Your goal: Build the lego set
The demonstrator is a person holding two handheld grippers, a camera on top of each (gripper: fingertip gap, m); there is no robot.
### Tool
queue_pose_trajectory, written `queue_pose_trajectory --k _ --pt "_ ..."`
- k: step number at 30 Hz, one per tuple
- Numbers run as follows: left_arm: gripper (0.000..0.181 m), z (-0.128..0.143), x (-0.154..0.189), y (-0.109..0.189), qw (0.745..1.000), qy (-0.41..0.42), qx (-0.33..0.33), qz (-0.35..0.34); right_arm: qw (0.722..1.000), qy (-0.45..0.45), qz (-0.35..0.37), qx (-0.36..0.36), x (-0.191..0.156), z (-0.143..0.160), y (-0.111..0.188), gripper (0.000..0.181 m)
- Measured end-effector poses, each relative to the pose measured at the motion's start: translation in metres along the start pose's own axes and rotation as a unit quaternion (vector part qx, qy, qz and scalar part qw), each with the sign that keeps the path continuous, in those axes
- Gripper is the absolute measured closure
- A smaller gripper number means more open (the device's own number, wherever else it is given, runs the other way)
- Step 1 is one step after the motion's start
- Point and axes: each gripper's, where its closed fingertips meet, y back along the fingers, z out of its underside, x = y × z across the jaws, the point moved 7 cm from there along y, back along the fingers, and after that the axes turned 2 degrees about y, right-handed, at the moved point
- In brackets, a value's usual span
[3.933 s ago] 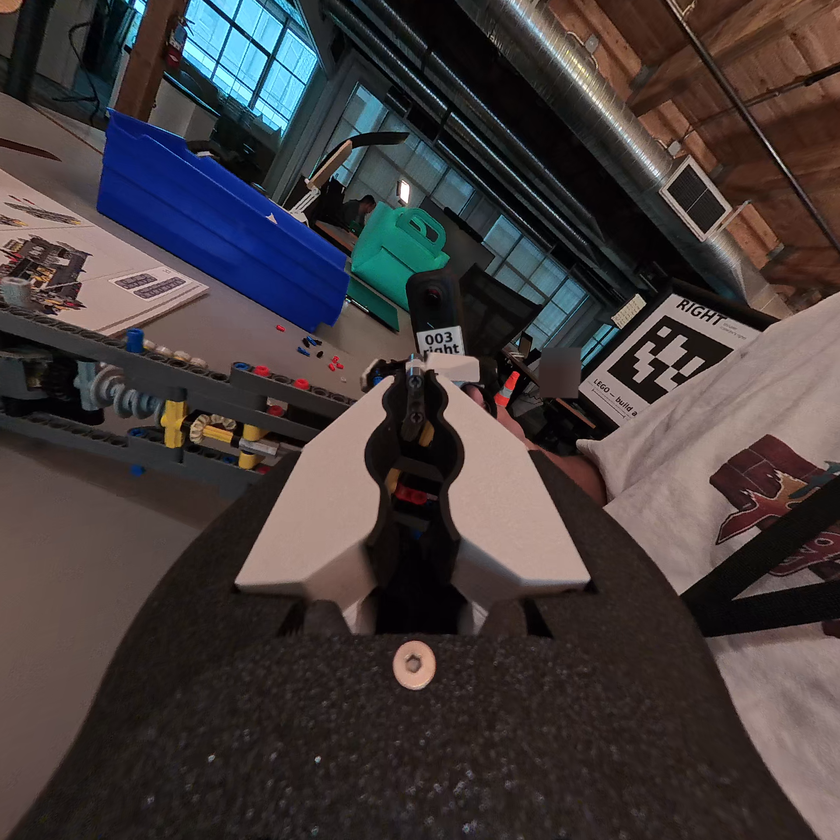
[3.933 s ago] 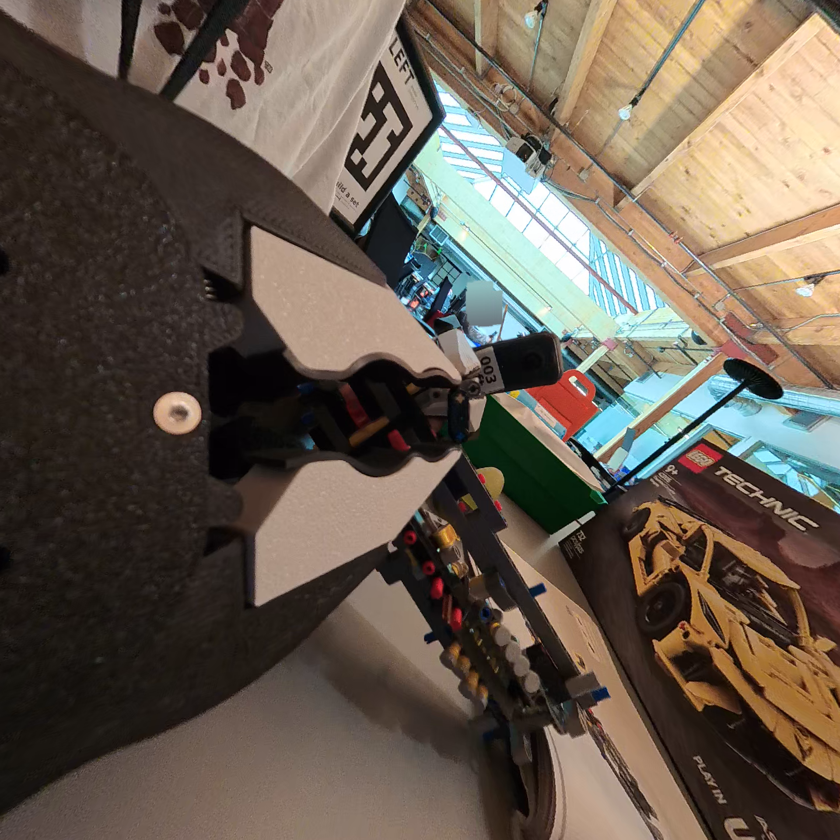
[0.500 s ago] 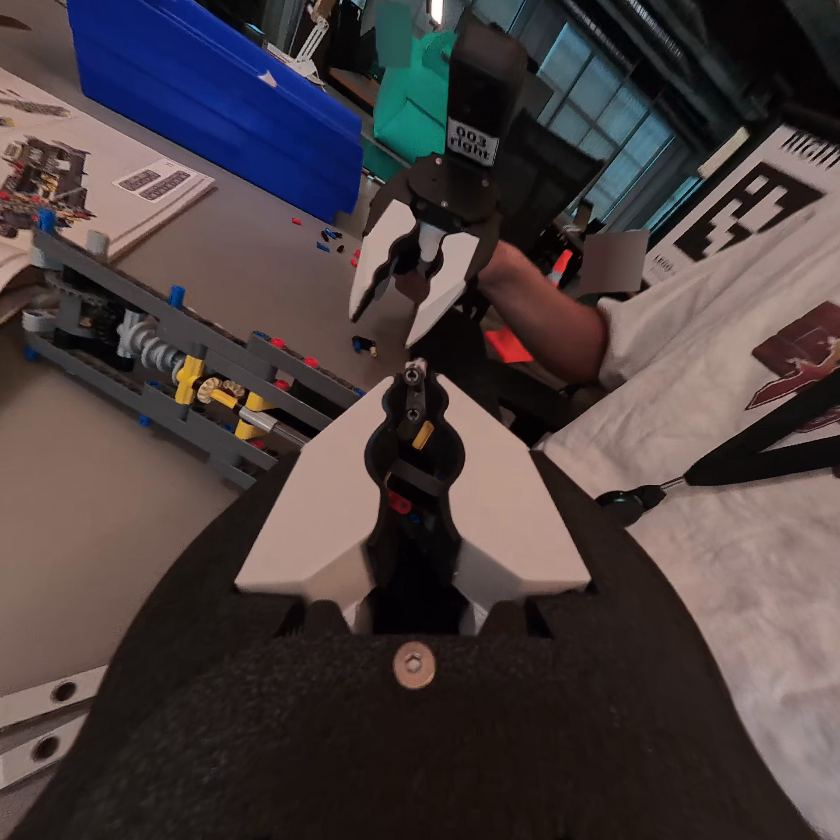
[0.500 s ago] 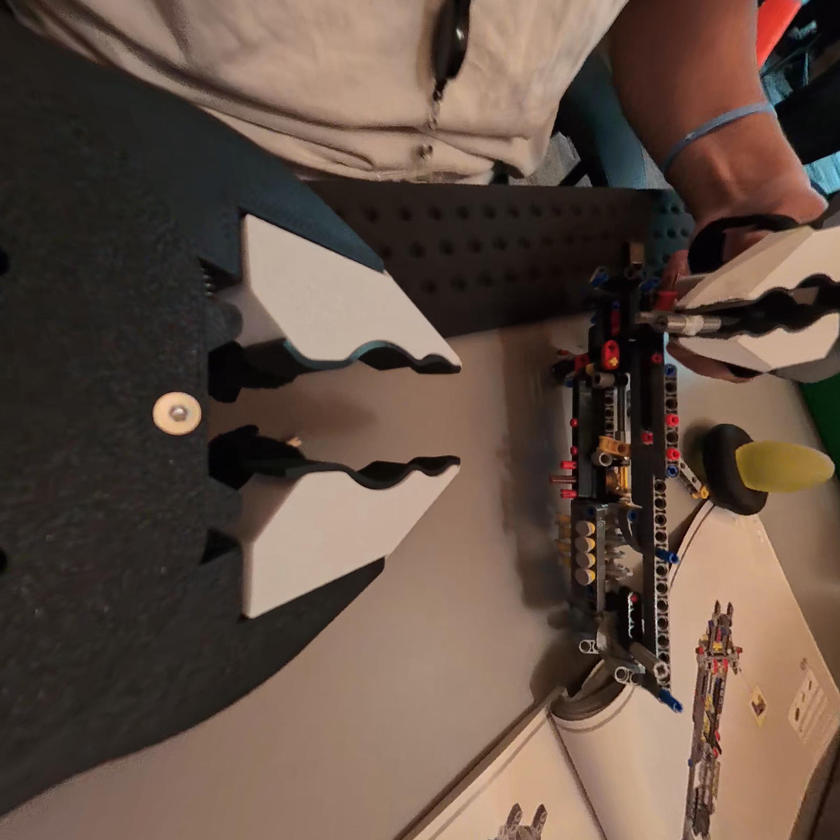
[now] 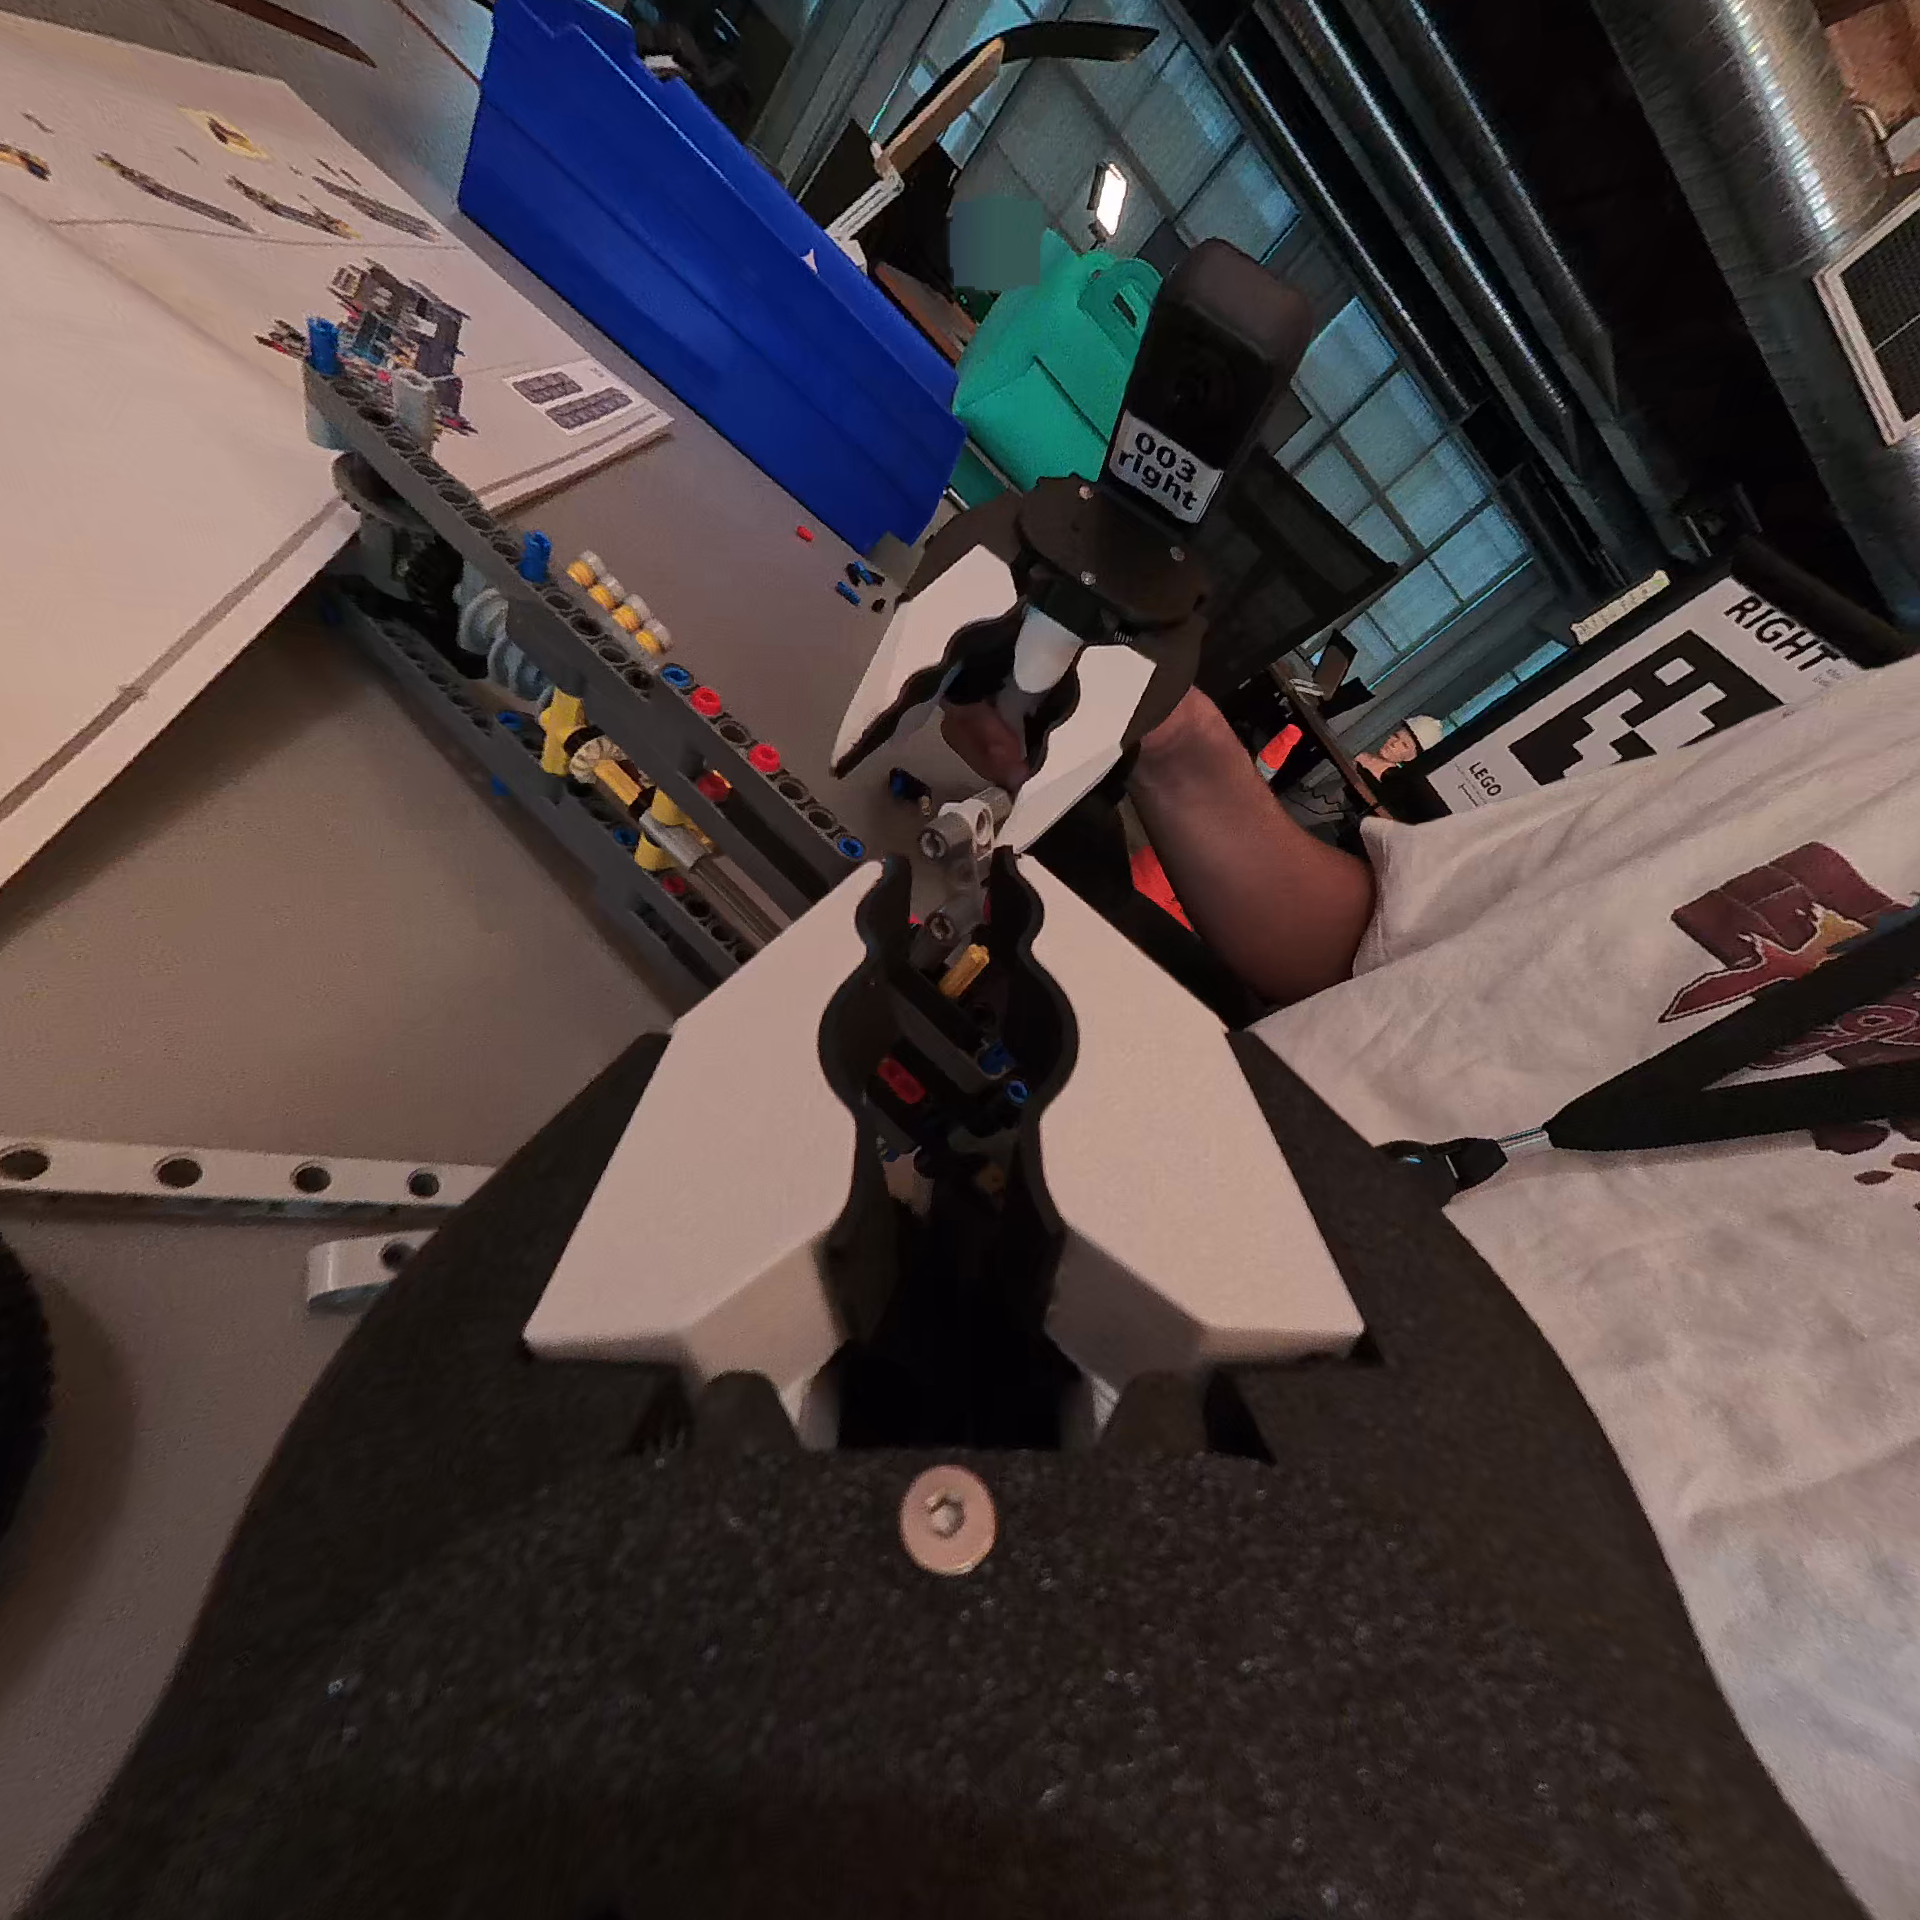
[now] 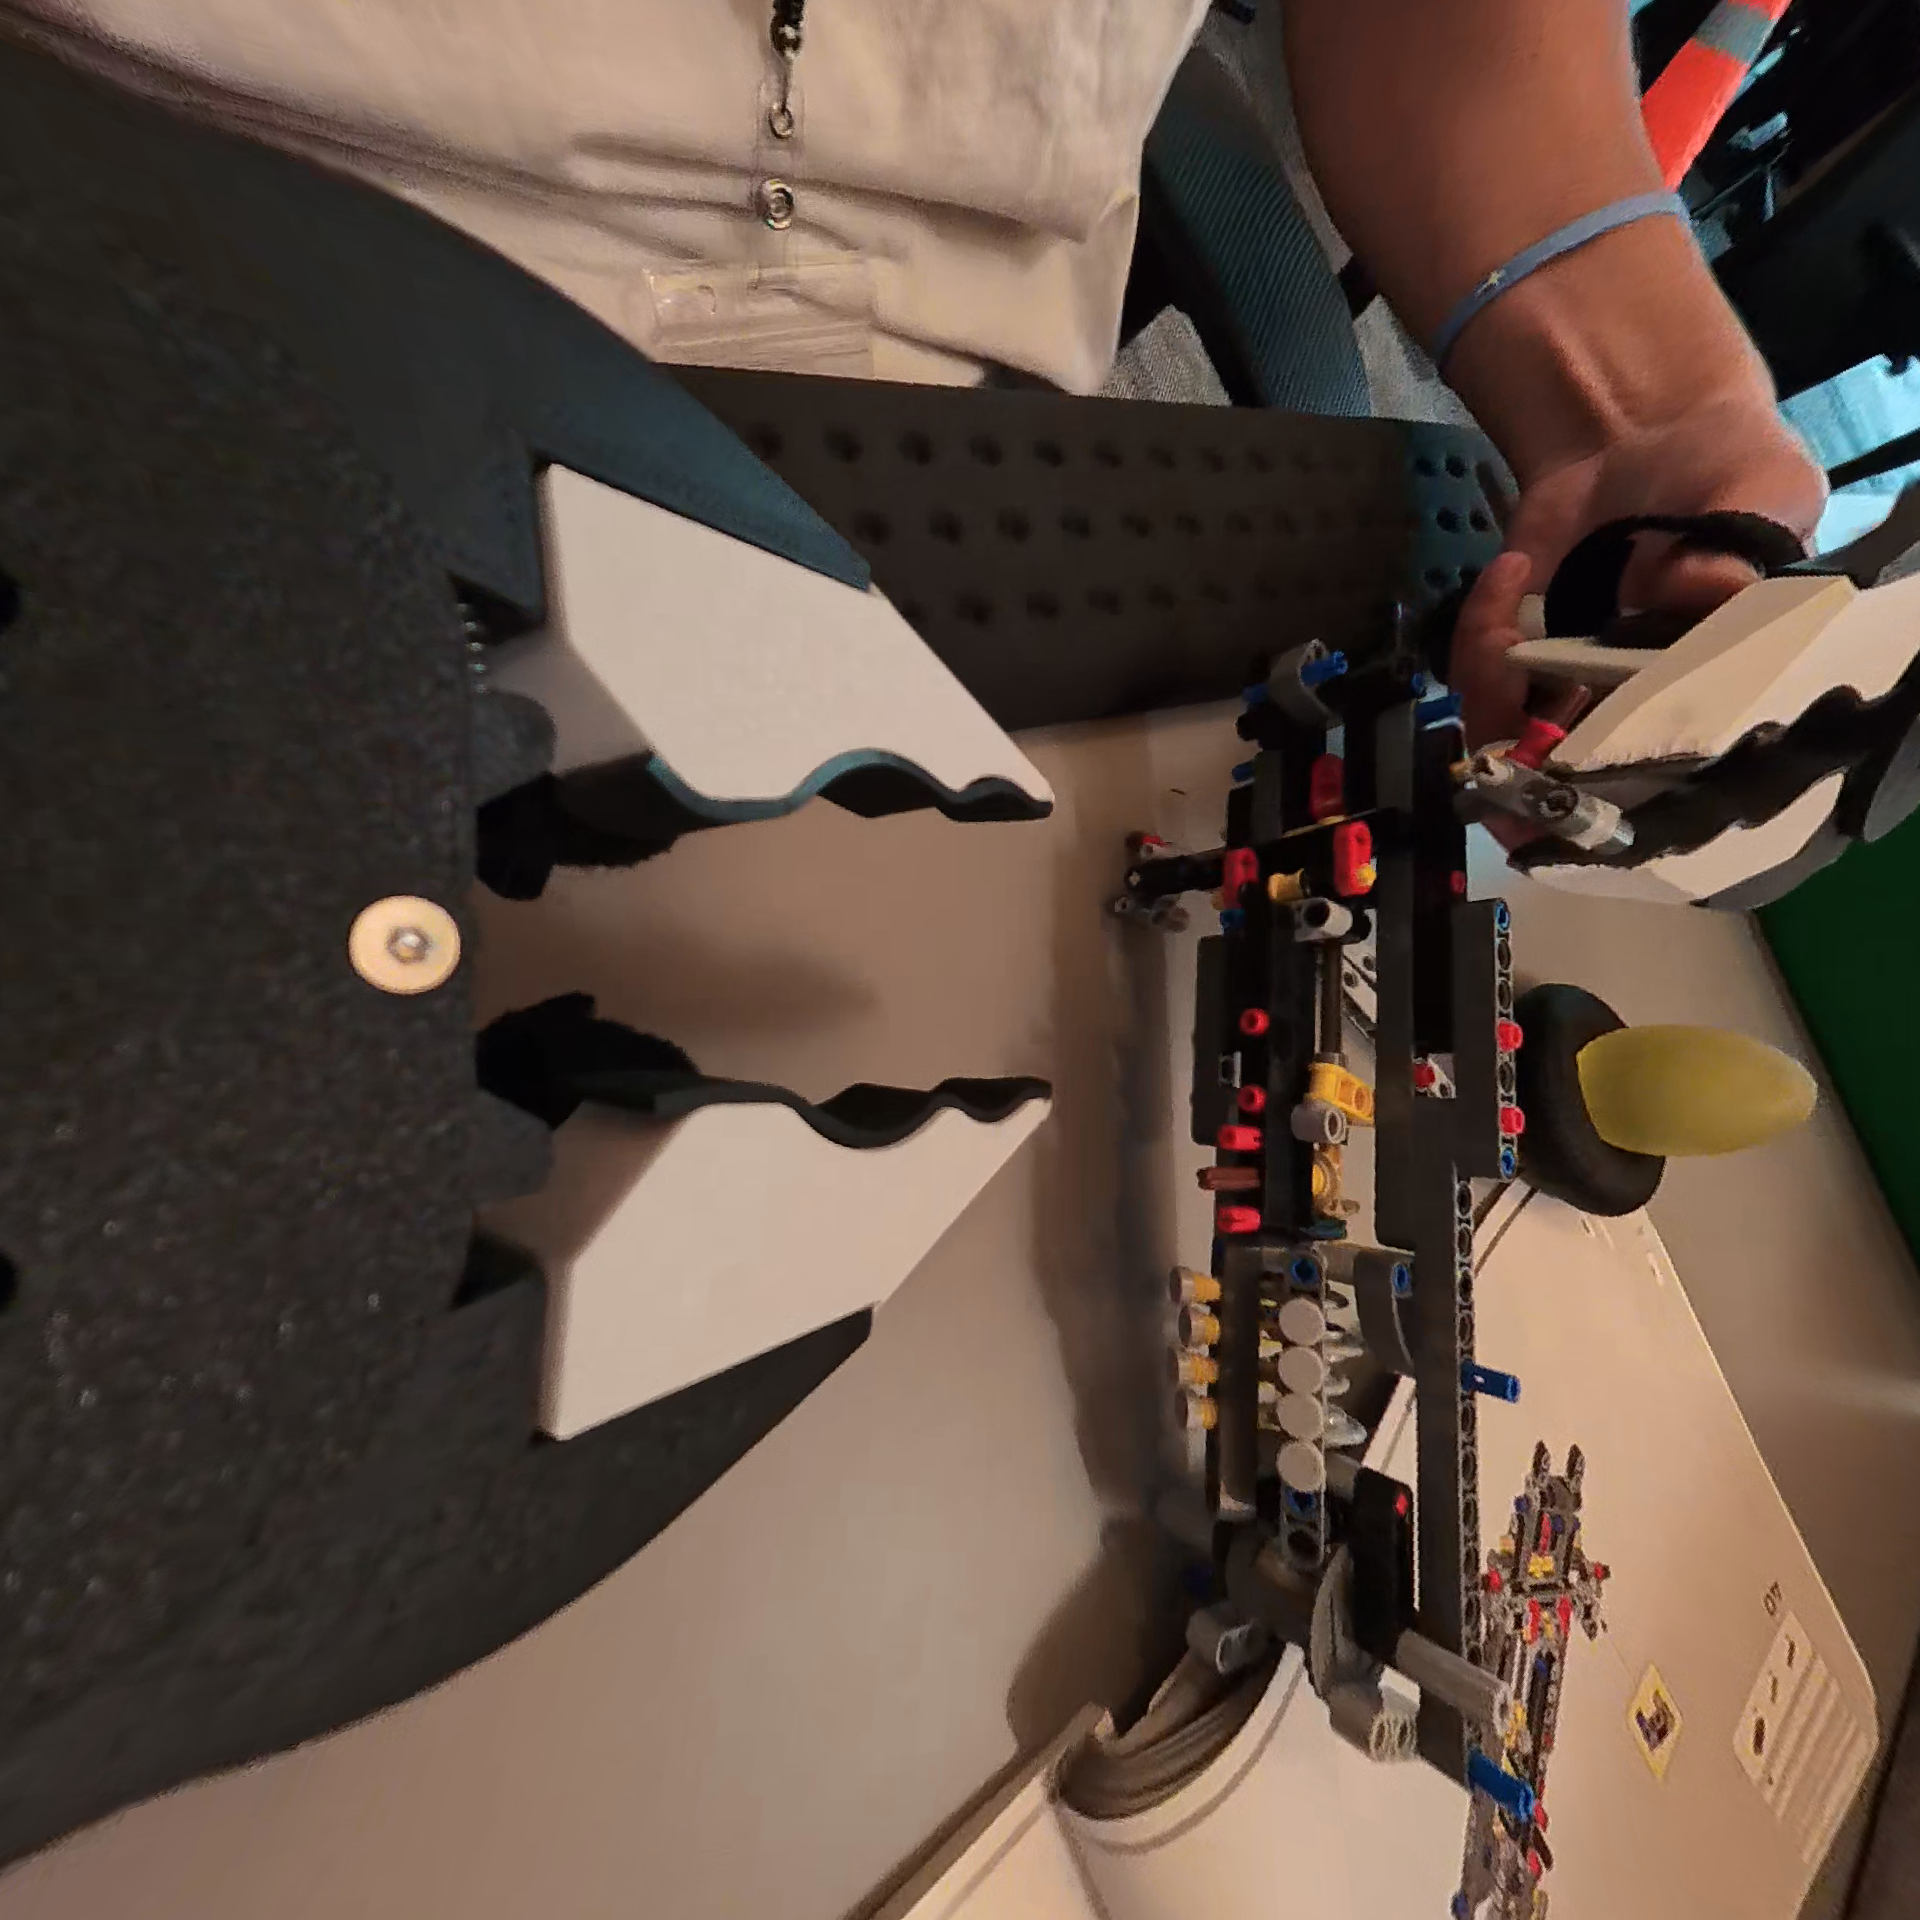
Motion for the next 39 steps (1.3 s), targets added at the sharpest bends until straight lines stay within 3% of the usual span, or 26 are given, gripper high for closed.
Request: queue_pose_trajectory --k 5,9,11,15,18,23,26,34,37,39 --pt "0.176 0.002 0.0 0.015 1.0 -0.001 -0.006 -0.015 0.999 -0.047 0.001 -0.006 0.002 -0.008 -0.039 0.133" --pt "0.181 0.006 0.002 0.01 1.0 0.008 -0.005 -0.008 0.99 -0.134 -0.016 0.037 -0.005 -0.019 -0.055 0.14" --pt "0.181 0.006 0.003 0.007 1.0 0.006 -0.007 -0.007 0.976 -0.209 -0.021 0.048 -0.002 -0.018 -0.056 0.149" --pt "0.181 0.005 0.007 0.002 1.0 0.003 -0.007 0.015 0.927 -0.343 -0.126 0.087 -0.003 -0.014 -0.054 0.159" --pt "0.181 0.007 0.008 -0.004 1.0 0.007 -0.019 0.024 0.901 -0.39 -0.16 0.102 0.0 -0.013 -0.046 0.145" --pt "0.181 0.006 0.008 -0.011 0.999 0.018 -0.026 0.044 0.875 -0.454 -0.153 0.075 0.017 -0.012 -0.053 0.161" --pt "0.181 0.007 0.007 -0.01 0.998 0.024 -0.028 0.042 0.876 -0.46 -0.14 0.038 0.019 -0.015 -0.052 0.169" --pt "0.174 0.005 0.009 -0.02 0.999 0.005 -0.04 0.014 0.919 -0.383 -0.021 -0.089 0.021 -0.03 -0.01 0.173" --pt "0.175 0.003 0.01 -0.02 0.999 -0.017 -0.034 -0.014 0.929 -0.325 0.045 -0.169 0.028 -0.035 0.01 0.174" --pt "0.174 0.002 0.01 -0.019 0.998 -0.041 -0.035 -0.046 0.921 -0.297 0.079 -0.24 0.032 -0.035 0.024 0.175"
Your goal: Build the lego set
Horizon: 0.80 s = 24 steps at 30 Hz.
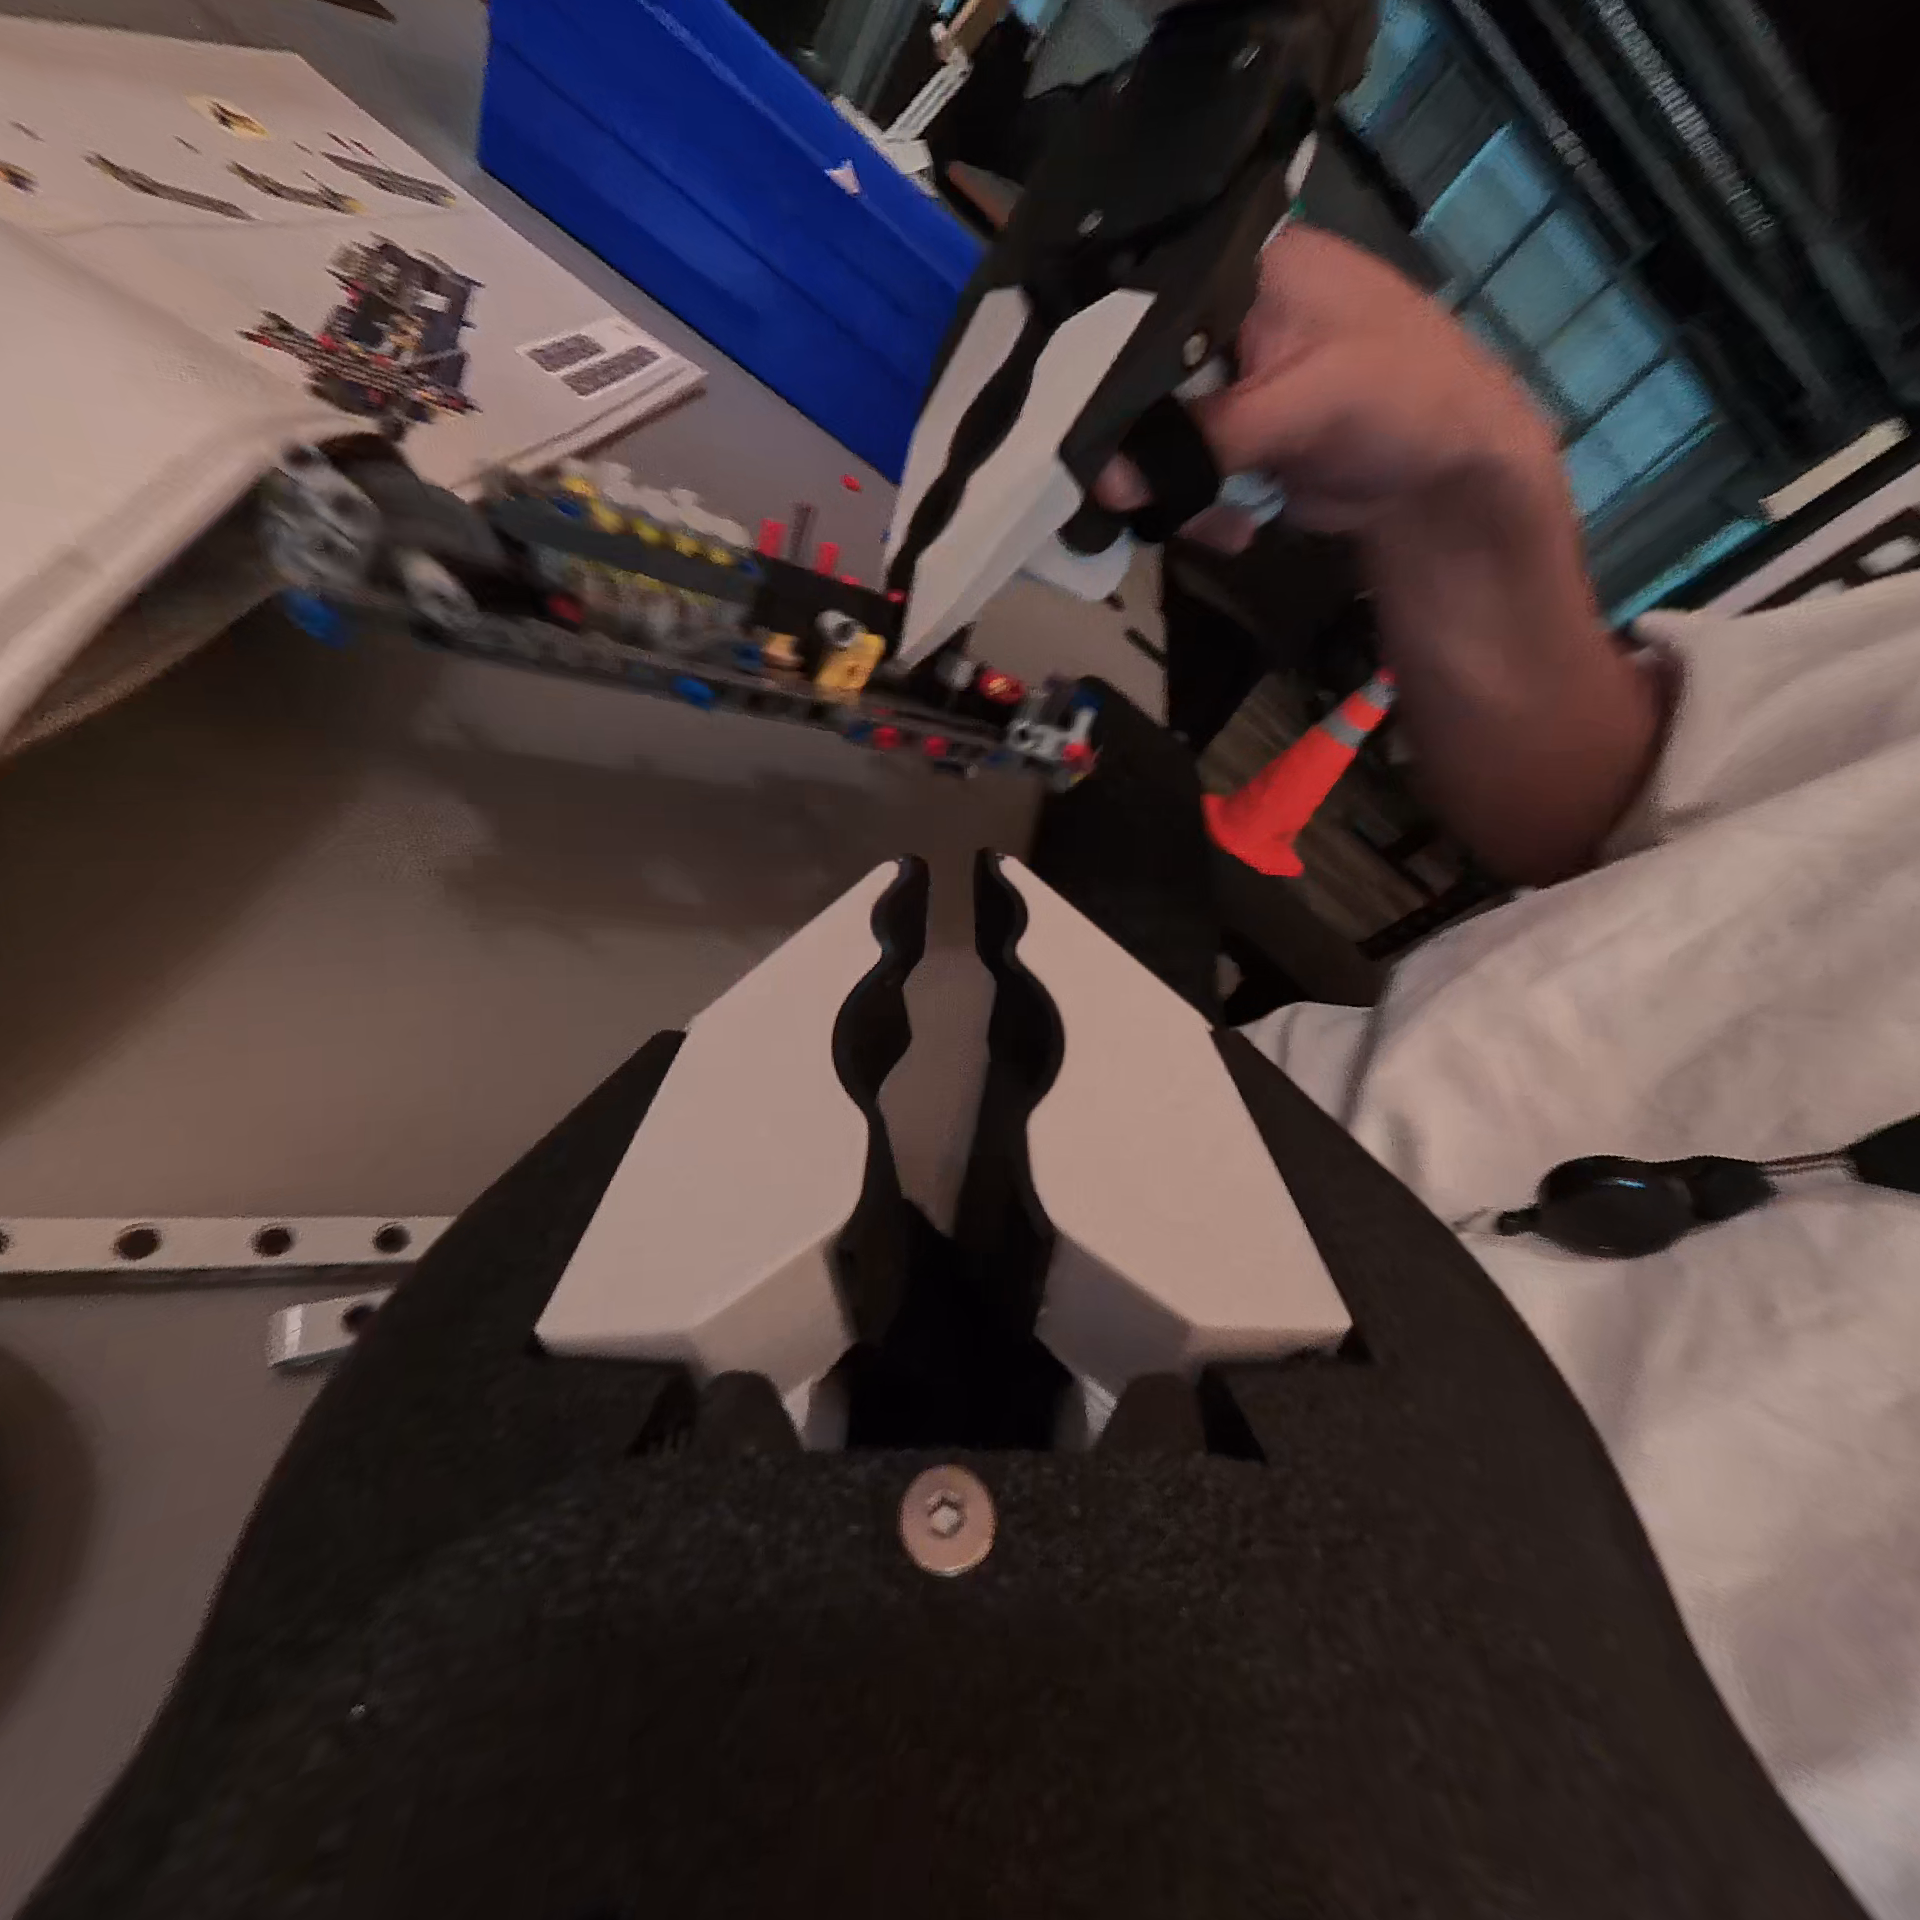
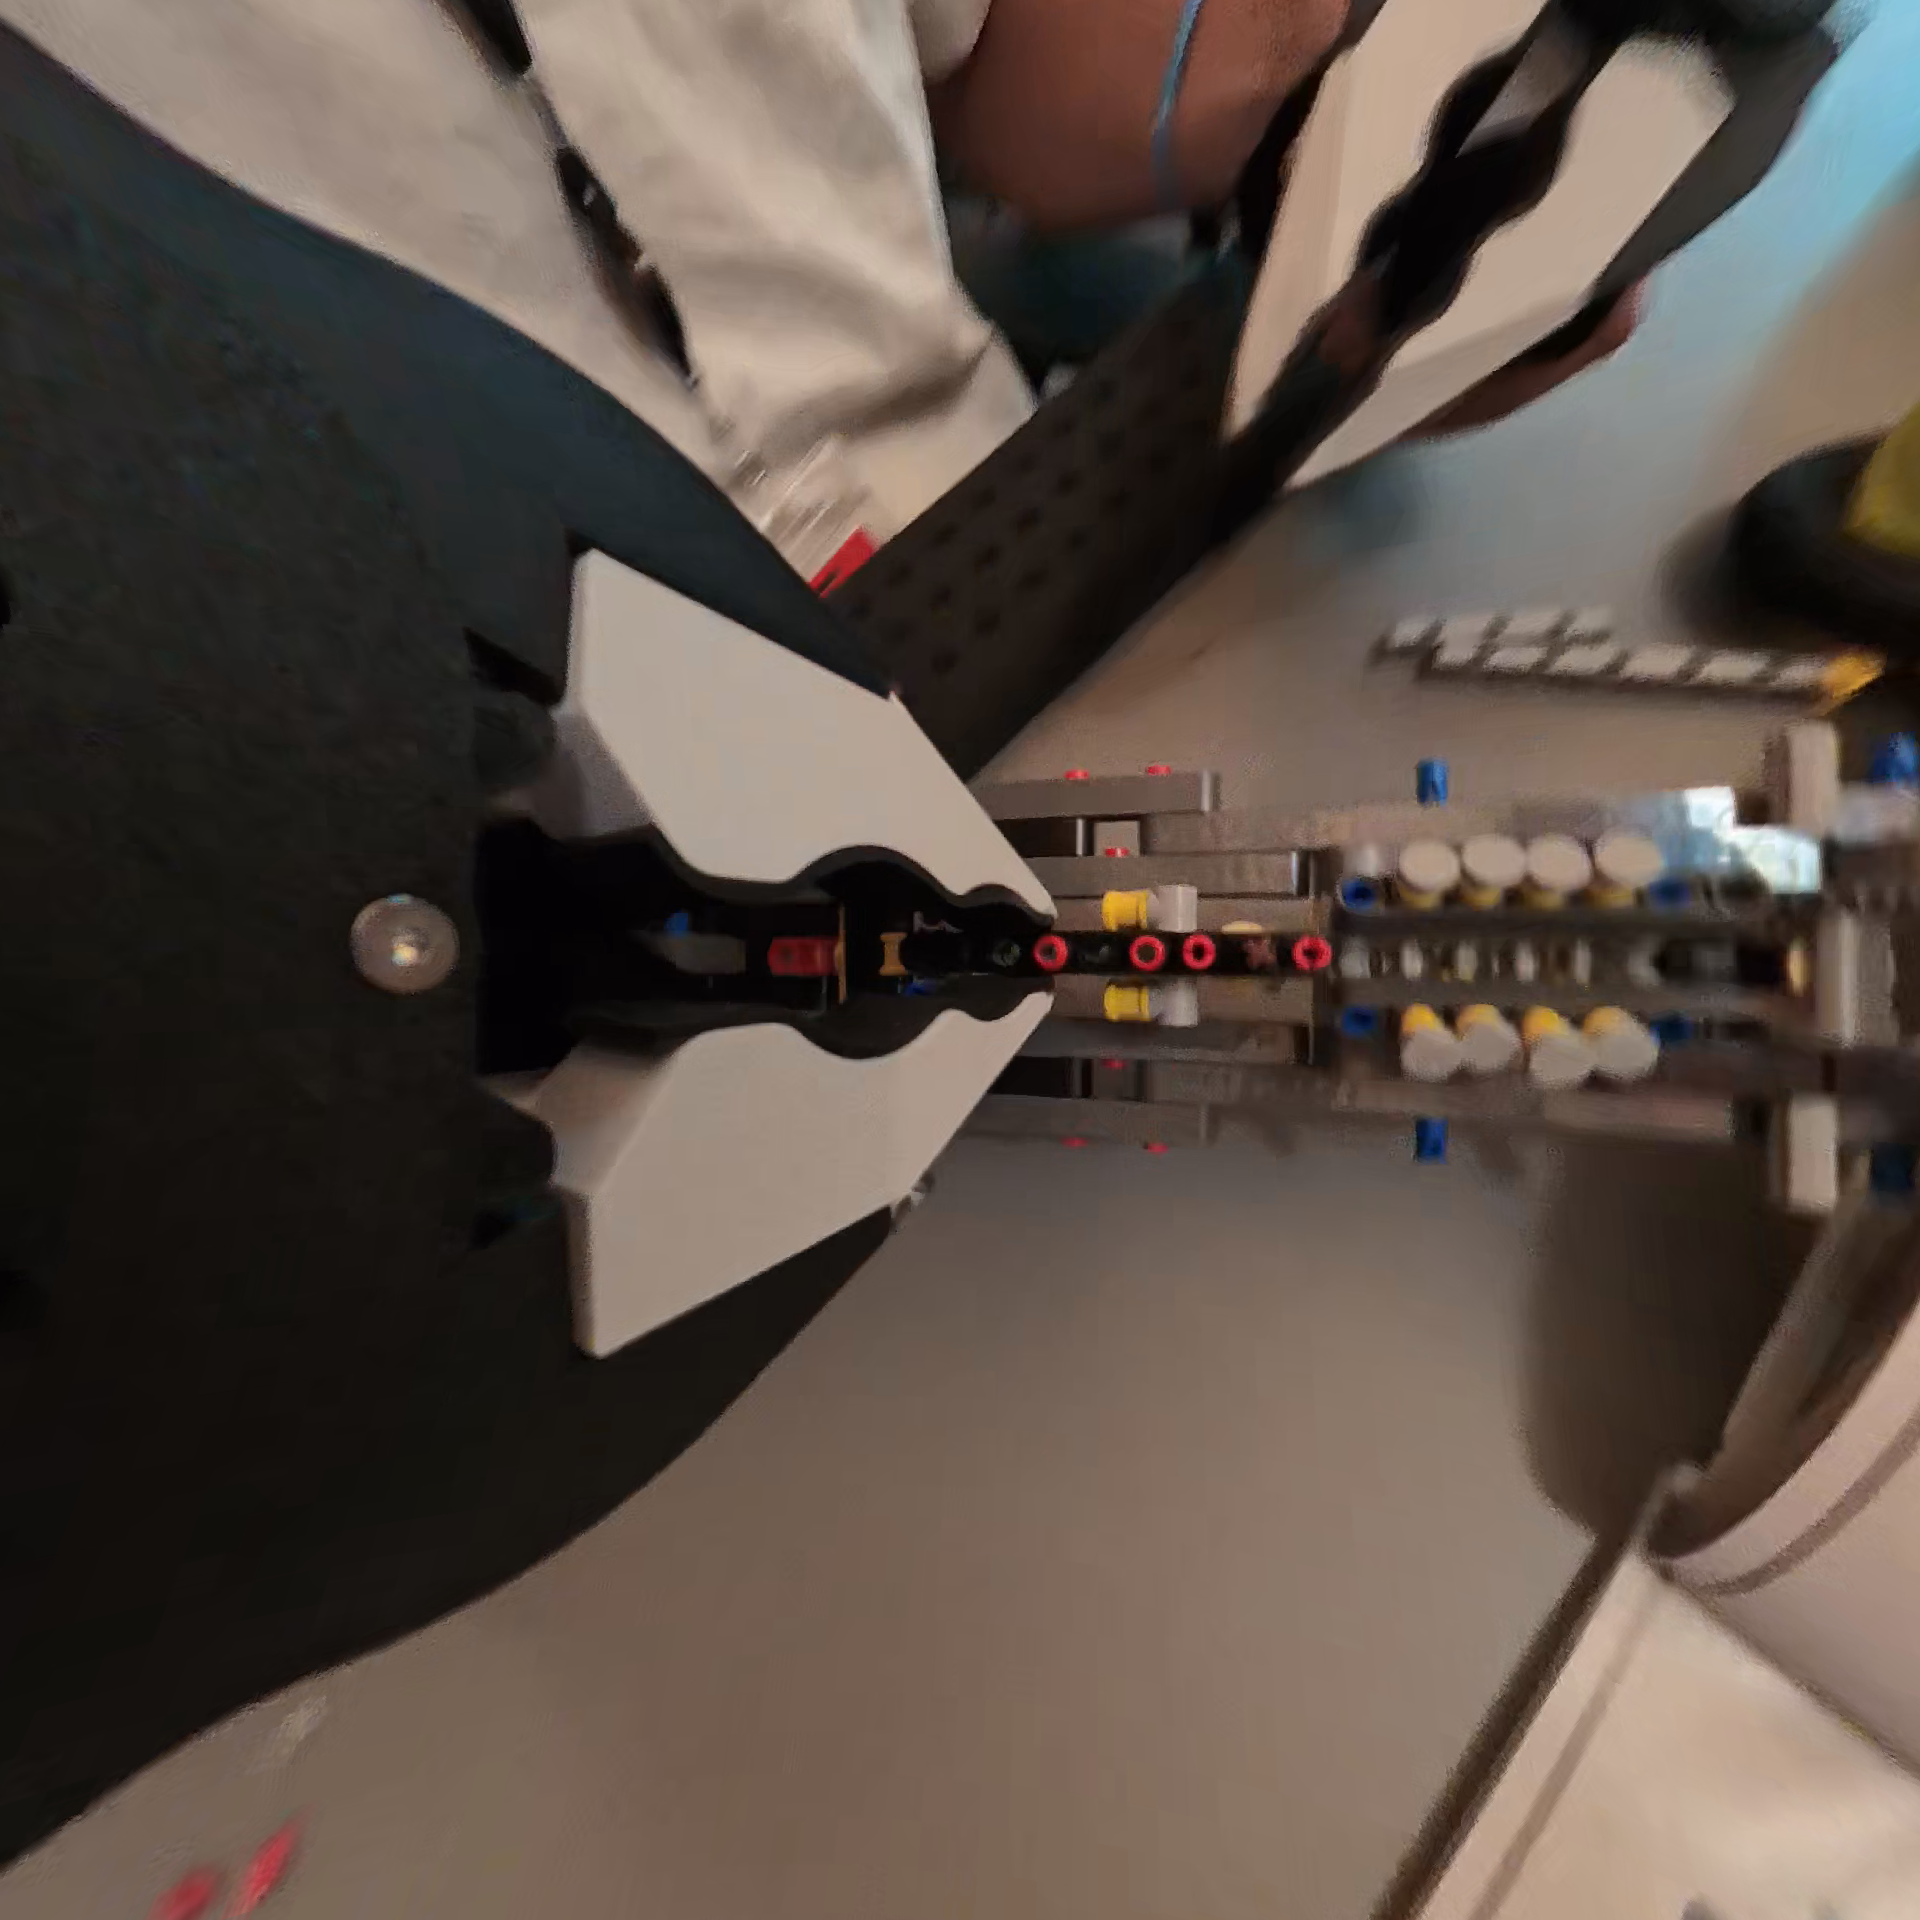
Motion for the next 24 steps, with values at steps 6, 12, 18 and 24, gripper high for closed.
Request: queue_pose_trajectory --k 6,12,18,24 --pt "0.174 -0.005 -0.014 0.004 0.988 -0.062 -0.006 -0.143 0.989 0.06 0.098 -0.092 0.009 0.007 0.032 0.173" --pt "0.173 -0.002 -0.007 -0.004 0.983 -0.066 -0.004 -0.173 0.968 0.21 0.091 -0.1 0.019 -0.009 0.011 0.174" --pt "0.173 0.011 0.003 -0.008 0.972 -0.079 -0.032 -0.218 0.94 0.325 0.076 -0.073 0.034 -0.017 -0.017 0.175" --pt "0.171 0.013 0.005 -0.024 0.968 -0.091 -0.029 -0.23 0.935 0.348 0.053 -0.048 0.04 -0.016 -0.038 0.175"
